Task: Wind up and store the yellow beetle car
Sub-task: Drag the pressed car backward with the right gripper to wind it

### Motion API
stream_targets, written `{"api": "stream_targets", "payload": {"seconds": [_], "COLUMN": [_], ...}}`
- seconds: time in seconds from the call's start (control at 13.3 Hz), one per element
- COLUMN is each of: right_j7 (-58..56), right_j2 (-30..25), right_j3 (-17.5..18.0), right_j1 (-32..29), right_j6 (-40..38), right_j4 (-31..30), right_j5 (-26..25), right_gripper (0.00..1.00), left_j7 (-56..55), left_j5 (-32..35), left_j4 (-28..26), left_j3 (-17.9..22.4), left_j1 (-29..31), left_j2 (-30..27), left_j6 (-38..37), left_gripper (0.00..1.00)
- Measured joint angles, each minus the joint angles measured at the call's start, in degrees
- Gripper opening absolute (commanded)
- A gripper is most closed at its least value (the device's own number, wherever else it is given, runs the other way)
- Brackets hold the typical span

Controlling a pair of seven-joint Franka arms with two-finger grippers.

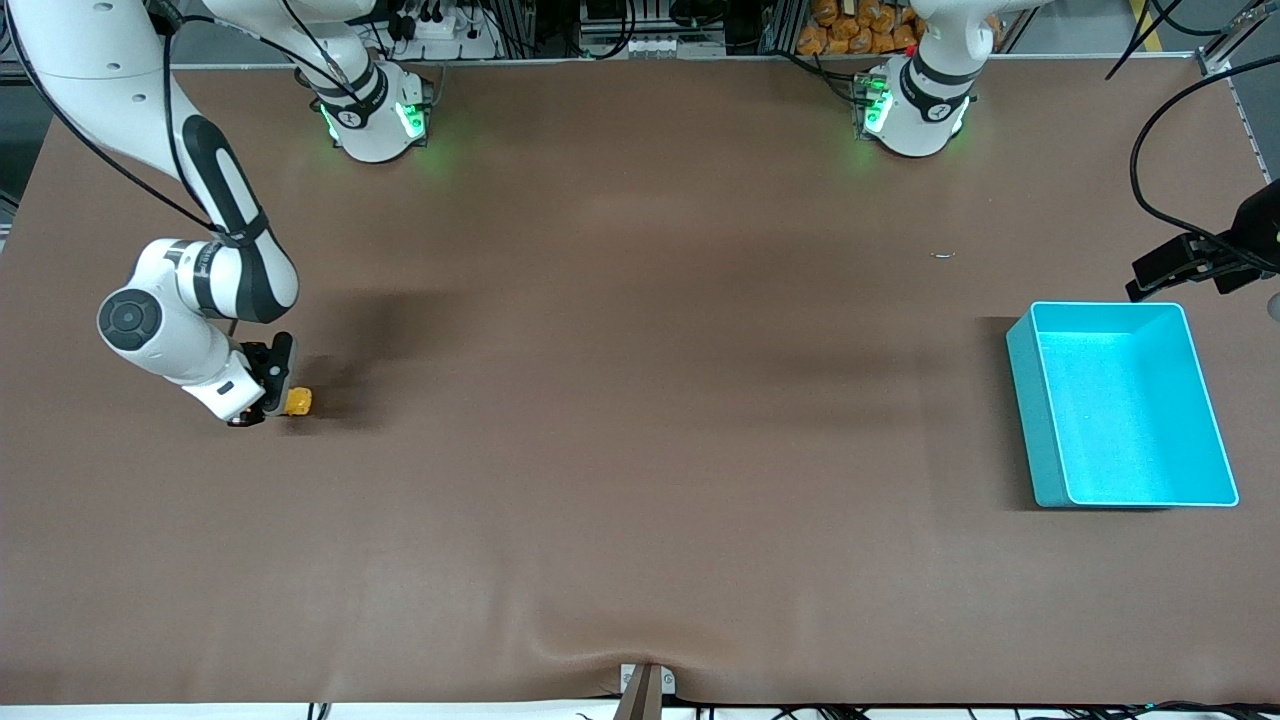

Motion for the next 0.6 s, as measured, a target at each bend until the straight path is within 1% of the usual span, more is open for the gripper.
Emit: {"api": "stream_targets", "payload": {"seconds": [0.6], "right_j7": [-2.5], "right_j2": [0.4], "right_j3": [0.0], "right_j1": [-2.3], "right_j6": [0.9], "right_j4": [0.2], "right_j5": [0.0], "right_gripper": [0.42], "left_j7": [0.0], "left_j5": [0.0], "left_j4": [0.0], "left_j3": [0.0], "left_j1": [0.0], "left_j2": [0.1], "left_j6": [0.1], "left_gripper": [1.00]}}
